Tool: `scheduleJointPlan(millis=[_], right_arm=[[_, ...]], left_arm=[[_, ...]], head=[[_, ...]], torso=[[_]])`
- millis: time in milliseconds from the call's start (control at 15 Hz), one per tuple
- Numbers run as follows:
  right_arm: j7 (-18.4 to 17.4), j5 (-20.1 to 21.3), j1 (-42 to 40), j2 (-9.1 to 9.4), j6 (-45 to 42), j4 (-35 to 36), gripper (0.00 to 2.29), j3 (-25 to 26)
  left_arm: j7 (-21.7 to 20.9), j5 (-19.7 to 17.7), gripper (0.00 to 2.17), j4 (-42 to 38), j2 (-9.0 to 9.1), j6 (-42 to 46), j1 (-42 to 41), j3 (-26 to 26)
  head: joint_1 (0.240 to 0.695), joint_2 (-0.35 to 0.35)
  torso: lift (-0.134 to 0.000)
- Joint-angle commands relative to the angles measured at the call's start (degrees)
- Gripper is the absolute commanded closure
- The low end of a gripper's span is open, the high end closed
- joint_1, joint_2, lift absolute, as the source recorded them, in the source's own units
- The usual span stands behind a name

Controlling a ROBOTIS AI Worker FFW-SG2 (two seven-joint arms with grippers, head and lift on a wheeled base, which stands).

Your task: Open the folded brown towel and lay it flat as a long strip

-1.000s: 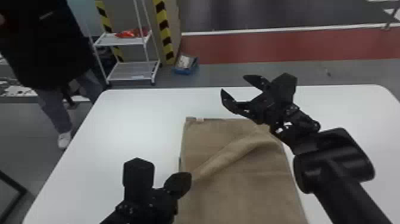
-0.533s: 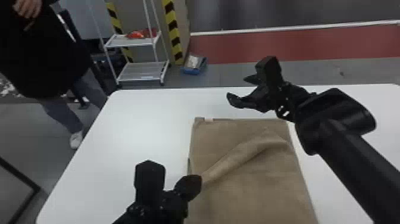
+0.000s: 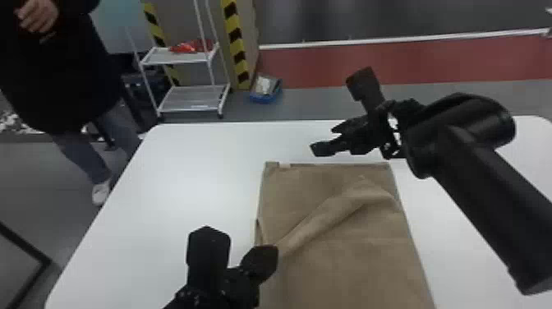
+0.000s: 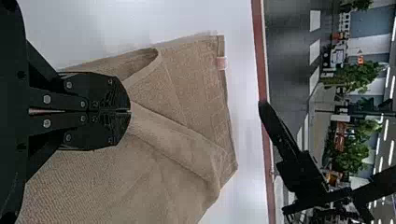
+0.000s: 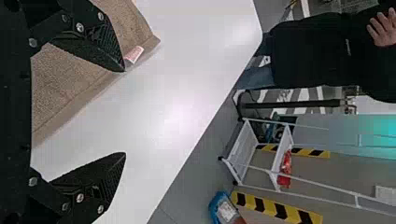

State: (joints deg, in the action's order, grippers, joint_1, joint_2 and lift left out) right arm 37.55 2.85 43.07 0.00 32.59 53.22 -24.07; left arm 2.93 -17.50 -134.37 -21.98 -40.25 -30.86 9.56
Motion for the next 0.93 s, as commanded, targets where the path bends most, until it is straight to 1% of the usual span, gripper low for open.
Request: scheduleJointPlan(millis=[0, 200, 333, 467, 533, 600, 667, 733, 867], right_arm=[[2.3, -0.7, 1.9, 0.05, 4.8, 0.7, 0.28, -1.8], [7.7, -1.2, 3.5, 0.05, 9.7, 0.7, 0.28, -2.3], [9.3, -1.4, 4.7, 0.05, 11.0, 0.6, 0.28, -3.4], [13.0, -1.4, 6.0, 0.05, 11.1, -0.5, 0.28, -4.3], [14.1, -1.2, 6.2, 0.05, 11.1, -0.9, 0.29, -5.0], [14.6, -0.8, 6.4, 0.05, 11.1, -1.4, 0.38, -5.5], [14.9, -0.6, 6.7, 0.05, 11.1, -2.9, 0.40, -6.1], [14.7, 0.4, 6.7, 0.05, 11.1, -3.4, 0.40, -6.5], [13.6, 0.8, 6.6, 0.05, 9.6, -5.8, 0.41, -6.6]], left_arm=[[0.1, 0.1, 1.45, 0.0, -0.08, 0.0, -0.1, 0.1], [0.1, 0.4, 1.45, -0.5, -0.08, -0.1, -0.4, 0.1], [0.1, 0.6, 1.45, -1.1, -0.08, 0.0, -1.0, 0.0], [0.1, 1.3, 1.44, -1.4, 0.01, -0.1, -1.4, 0.1], [0.1, 1.4, 1.45, -1.4, 0.01, 0.0, -1.6, 0.2], [0.1, 1.6, 1.45, -1.4, 0.01, 0.0, -1.7, 0.3], [0.1, 1.7, 1.45, -1.5, 0.01, 0.0, -1.8, 0.5], [0.1, 1.8, 1.45, -1.6, 0.01, 0.0, -1.8, 0.5], [0.2, 1.8, 1.45, -1.6, 0.01, 0.2, -1.8, 0.5]], head=[[0.695, 0.164], [0.695, 0.179], [0.695, 0.184], [0.695, 0.188], [0.695, 0.195], [0.695, 0.199], [0.695, 0.201], [0.695, 0.201], [0.695, 0.192]], torso=[[-0.123], [-0.123], [-0.123], [-0.123], [-0.123], [-0.123], [-0.123], [-0.123], [-0.123]])
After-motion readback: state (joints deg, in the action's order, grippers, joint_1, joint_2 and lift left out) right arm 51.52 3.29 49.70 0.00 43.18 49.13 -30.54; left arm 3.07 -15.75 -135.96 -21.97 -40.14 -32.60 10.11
